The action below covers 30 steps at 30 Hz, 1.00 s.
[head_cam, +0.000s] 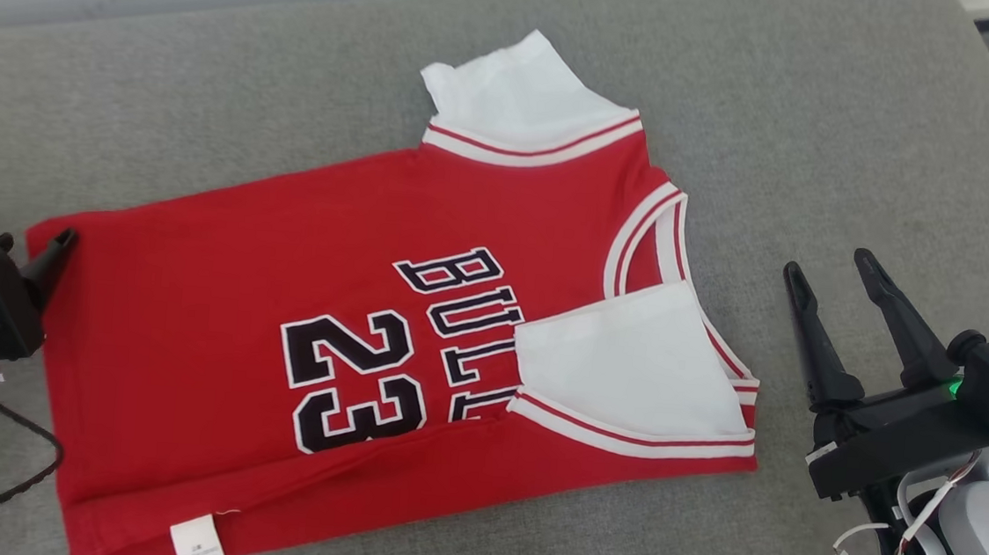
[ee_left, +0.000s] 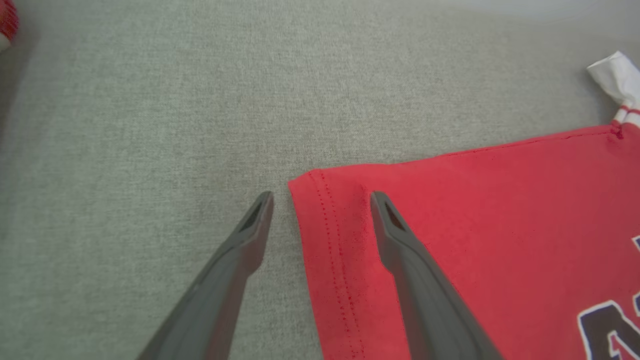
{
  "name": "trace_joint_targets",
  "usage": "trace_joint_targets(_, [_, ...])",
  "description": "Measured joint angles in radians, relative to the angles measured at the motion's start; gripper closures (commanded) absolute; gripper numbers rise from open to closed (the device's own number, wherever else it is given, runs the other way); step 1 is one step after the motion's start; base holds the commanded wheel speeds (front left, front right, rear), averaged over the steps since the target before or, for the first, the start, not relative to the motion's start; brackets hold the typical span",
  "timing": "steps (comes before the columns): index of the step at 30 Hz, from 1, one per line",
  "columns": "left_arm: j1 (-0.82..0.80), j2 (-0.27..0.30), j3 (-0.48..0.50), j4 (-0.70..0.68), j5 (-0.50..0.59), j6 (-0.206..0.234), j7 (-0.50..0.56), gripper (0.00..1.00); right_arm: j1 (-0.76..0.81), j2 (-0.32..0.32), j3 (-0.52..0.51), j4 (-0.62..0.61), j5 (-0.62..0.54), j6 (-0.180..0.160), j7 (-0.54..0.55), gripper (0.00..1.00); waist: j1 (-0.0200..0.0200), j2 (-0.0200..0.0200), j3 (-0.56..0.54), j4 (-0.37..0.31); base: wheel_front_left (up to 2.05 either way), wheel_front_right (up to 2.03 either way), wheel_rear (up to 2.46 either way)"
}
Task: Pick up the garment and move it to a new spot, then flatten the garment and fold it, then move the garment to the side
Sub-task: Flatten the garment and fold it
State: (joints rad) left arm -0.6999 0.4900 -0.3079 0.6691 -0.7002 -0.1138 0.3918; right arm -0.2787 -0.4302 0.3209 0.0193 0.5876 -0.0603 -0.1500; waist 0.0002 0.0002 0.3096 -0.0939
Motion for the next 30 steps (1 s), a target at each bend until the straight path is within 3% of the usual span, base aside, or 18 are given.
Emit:
trace_joint_targets(9, [-0.084, -0.008, -0.043, 0.100, 0.048, -0.001, 0.048, 0.00, -0.020, 0.002, -0.008, 0.023, -0.007, -0.001, -0.010, 0.00, -0.0002, -0.0001, 0.067, -0.034, 0.00, 0.00, 0.00])
trace_joint_targets(10, [-0.091, -0.009, -0.049, 0.108, 0.051, -0.001, 0.048, 0.07, -0.020, 0.002, -0.008, 0.025, -0.008, -0.001, -0.010, 0.00, -0.0002, -0.0001, 0.069, -0.034, 0.00, 0.00, 0.00])
trace_joint_targets(11, [-0.097, -0.009, -0.055, 0.115, 0.055, -0.001, 0.051, 0.27, -0.020, 0.002, -0.008, 0.028, -0.008, -0.001, -0.012, 0.00, -0.0002, -0.0001, 0.070, -0.034, 0.00, 0.00, 0.00])
trace_joint_targets(12, [-0.105, -0.008, -0.061, 0.123, 0.063, -0.001, 0.057, 0.56, -0.021, 0.002, -0.008, 0.031, -0.008, -0.001, -0.015, 0.00, -0.0002, -0.0001, 0.070, -0.033, 0.00, 0.00, 0.00])
trace_joint_targets(13, [-0.114, -0.007, -0.067, 0.132, 0.068, -0.001, 0.058, 0.98, -0.021, 0.002, -0.009, 0.034, -0.009, -0.001, -0.017, 0.00, -0.0002, -0.0001, 0.070, -0.031, 0.00, 0.00, 0.00])
trace_joint_targets(22, [-0.155, -0.044, -0.101, 0.166, 0.085, -0.007, 0.050, 1.00, -0.044, 0.000, -0.013, 0.049, -0.011, 0.001, -0.017, 0.00, -0.0002, -0.0001, 0.063, 0.000, 0.00, 0.00, 0.00])
trace_joint_targets(30, [-0.193, -0.146, -0.146, 0.152, 0.085, -0.010, 0.002, 1.00, -0.332, 0.016, 0.028, 0.185, 0.016, 0.057, 0.116, 0.00, -0.0001, -0.0001, 0.062, 0.055, 0.00, 0.00, 0.00])
